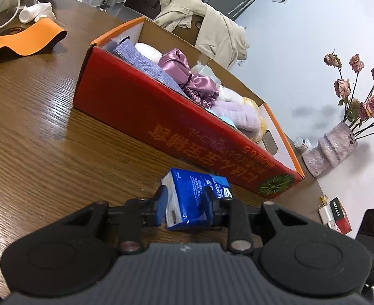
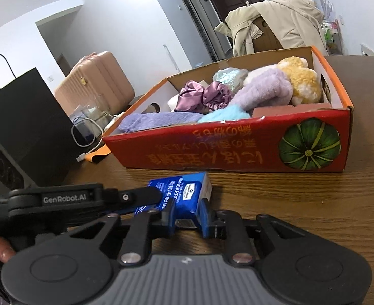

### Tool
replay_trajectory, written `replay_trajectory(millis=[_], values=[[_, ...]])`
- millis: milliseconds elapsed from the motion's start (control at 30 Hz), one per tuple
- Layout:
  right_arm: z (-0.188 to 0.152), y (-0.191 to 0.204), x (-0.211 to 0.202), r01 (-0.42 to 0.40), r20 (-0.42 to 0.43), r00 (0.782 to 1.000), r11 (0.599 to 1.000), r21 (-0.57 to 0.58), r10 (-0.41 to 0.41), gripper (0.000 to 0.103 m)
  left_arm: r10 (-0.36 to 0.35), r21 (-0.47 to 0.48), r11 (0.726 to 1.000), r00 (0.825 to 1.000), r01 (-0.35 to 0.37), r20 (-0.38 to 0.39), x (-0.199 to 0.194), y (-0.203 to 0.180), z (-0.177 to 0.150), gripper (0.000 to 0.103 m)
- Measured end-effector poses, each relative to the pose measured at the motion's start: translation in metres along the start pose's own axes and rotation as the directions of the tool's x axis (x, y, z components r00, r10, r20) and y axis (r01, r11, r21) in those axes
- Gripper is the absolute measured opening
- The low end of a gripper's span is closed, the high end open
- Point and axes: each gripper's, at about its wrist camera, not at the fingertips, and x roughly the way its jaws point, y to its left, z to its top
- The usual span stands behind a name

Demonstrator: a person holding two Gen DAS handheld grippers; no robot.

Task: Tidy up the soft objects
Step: 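Lift the tissue pack and carry it over the box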

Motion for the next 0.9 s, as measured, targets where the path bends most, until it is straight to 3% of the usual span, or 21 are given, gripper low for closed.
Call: replay_trajectory(millis=[100,233,367,500,900], values=[[0.003,-0.013,0.005,0.0,0.018,1.0,0.998,0.064,-0.001,0.027,-0.003,-0.002,1.0,1.0,0.003,-0.001,0.002,0.002,-0.001,0.03],[0.006,-0.022,0.008,-0.026,0.036,0.999,0.992,0.124,0.022,0.027,-0.005,0.003,1.0,1.0,0.005,0.001,0.003,0.002,-0.001,0.031],[0.004,-0.021,0.013,-0.055,0.016,0.998,0.991,0.125,0.054,0.025,-0.006,0.029,1.0,1.0,0.005,0.011,0.003,0.0,-0.003,0.03],[0.002,-0.009,0.006,-0.012,0.02,1.0,0.995,0.1,0.01,0.022,0.001,0.062,0.998,1.0,-0.002,0.008,-0.007,-0.011,-0.005,0.028],[-0.037,0.071,-0.106,0.039,0.189,0.981,0.999,0.006,-0.04,0.022,-0.085,0.192,0.979,0.992,0.065,0.094,-0.118,-0.054,-0.044,0.029]])
